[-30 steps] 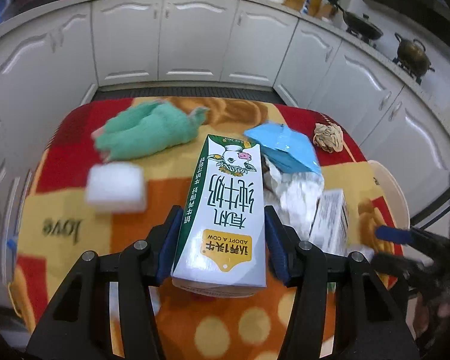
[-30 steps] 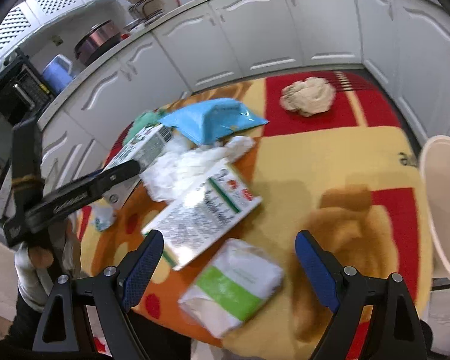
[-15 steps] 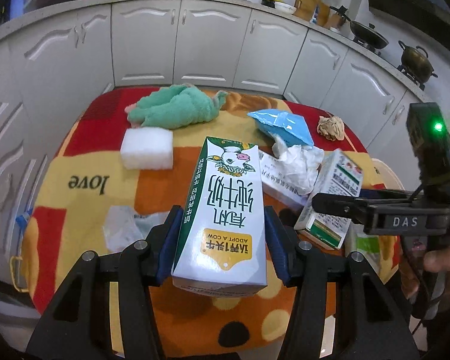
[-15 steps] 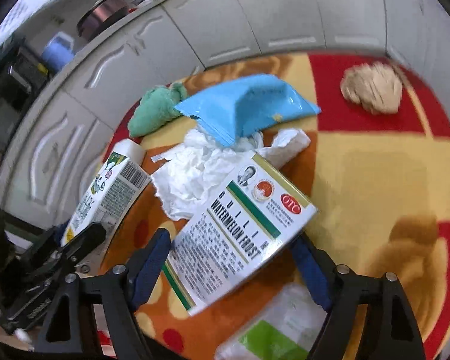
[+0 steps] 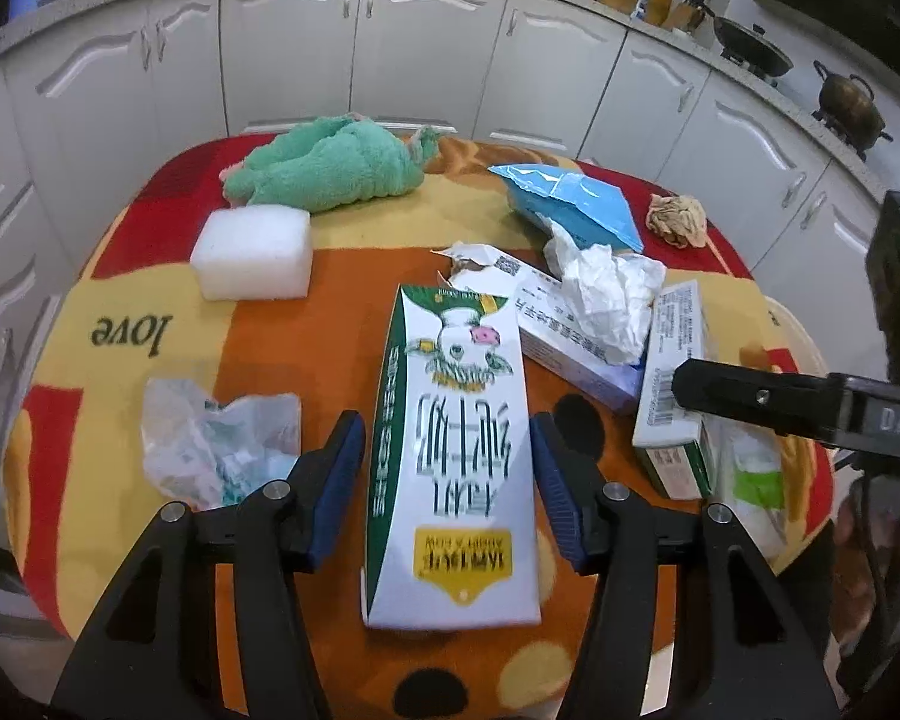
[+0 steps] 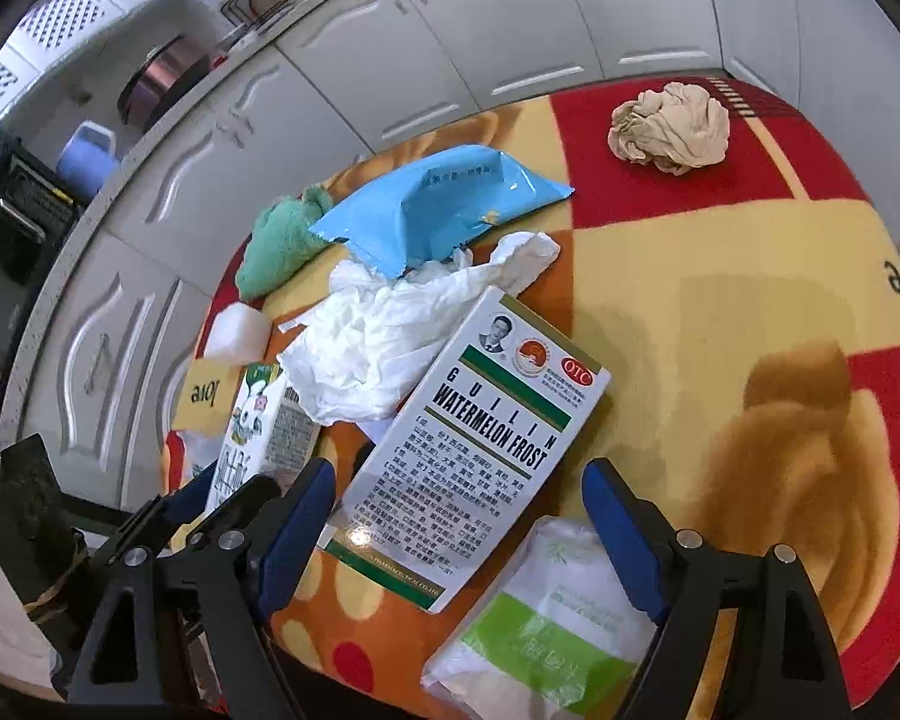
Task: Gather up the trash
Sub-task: 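Grasp the white milk carton with the left tool while the right tool approaches the Watermelon Frost box, then lift the milk carton with the left tool while the right tool grasps the Watermelon Frost box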
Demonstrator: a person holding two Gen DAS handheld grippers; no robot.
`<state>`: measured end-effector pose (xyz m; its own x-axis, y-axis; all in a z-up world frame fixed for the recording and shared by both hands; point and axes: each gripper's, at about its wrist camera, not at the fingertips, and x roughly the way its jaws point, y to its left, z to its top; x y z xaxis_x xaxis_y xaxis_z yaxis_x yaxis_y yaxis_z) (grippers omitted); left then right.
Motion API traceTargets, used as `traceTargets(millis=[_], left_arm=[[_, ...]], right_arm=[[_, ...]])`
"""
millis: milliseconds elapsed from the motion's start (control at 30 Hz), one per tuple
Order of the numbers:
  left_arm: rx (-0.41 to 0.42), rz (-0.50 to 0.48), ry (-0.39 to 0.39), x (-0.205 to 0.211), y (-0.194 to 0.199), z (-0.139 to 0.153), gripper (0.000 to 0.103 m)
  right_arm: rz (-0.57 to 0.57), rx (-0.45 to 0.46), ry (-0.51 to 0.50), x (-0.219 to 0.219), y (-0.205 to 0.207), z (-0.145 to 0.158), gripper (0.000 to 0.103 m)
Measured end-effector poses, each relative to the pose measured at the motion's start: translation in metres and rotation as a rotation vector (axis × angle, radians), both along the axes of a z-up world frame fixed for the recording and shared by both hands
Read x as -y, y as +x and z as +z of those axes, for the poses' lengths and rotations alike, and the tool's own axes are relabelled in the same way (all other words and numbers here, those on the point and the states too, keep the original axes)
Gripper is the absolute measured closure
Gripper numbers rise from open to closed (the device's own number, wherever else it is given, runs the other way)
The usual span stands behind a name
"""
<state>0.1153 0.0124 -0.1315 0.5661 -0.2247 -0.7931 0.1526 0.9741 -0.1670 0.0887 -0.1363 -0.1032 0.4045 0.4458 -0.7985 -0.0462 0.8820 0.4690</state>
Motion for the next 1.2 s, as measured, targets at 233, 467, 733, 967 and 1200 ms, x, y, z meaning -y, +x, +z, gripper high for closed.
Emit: traceTargets(millis=[233, 467, 733, 967, 1200], left_arm=[[-0.044, 0.011, -0.048, -0.002, 0.005, -0.01, 0.053], [0.035, 0.003, -0.068, -0.008, -0.009, 0.022, 0.053], [0.105, -0.043, -0.083, 0.016, -0.018, 0.058, 0.053], [0.143, -0.109, -0.069, 0.062, -0.015, 0.077, 0.053], [0.156, -0.193, -0.066, 0.116, -0.011, 0.083, 0.053]], right_arm=[[0.024, 0.043, 0.021, -0.001, 0.003, -0.001, 0.041], [0.061, 0.157, -0.006, 0.007, -0.016, 0.032, 0.048], [0.051, 0.237, 0.025, 0.025, -0.036, 0.059, 0.05], [-0.03, 0.278, 0.037, 0.067, -0.055, 0.072, 0.05], [-0.125, 0.284, 0.027, 0.115, -0.071, 0.074, 0.05]])
